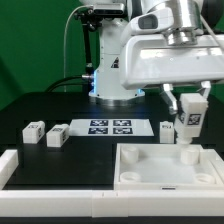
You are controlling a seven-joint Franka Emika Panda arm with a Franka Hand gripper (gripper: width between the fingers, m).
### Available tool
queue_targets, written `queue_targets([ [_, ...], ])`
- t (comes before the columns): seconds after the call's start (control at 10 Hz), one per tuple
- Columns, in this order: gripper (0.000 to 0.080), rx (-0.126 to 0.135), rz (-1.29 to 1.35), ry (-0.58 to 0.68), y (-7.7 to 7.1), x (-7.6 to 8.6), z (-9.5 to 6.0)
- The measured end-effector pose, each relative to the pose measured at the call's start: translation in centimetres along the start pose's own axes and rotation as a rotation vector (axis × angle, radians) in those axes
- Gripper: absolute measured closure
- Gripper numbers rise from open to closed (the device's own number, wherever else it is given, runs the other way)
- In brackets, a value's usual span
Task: Assemble one leg
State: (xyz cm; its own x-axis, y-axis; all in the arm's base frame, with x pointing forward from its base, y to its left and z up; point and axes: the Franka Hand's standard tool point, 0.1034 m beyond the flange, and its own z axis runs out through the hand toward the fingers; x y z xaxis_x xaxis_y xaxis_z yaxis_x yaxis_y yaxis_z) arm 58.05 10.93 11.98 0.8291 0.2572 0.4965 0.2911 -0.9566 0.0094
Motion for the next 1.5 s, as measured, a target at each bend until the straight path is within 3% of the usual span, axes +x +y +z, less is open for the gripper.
queue_targets([
  [0.2, 0.0509, 0.016, -0.013, 0.011, -0.9, 1.4, 1.3],
  [0.4, 0.0509, 0.015, -0.020, 0.010, -0.1, 1.5, 2.0],
  [0.6, 0.0509, 0.016, -0.022, 0.010, -0.2, 1.5, 2.0],
  [0.9, 0.0509, 0.006, -0.017, 0.008, 1.1, 1.0, 2.8],
  [1.3, 0.0509, 0.018, -0.026, 0.014, 0.1, 1.8, 3.7],
  [1.5, 0.0509, 0.023, -0.028, 0.007, -0.3, 1.5, 4.2],
])
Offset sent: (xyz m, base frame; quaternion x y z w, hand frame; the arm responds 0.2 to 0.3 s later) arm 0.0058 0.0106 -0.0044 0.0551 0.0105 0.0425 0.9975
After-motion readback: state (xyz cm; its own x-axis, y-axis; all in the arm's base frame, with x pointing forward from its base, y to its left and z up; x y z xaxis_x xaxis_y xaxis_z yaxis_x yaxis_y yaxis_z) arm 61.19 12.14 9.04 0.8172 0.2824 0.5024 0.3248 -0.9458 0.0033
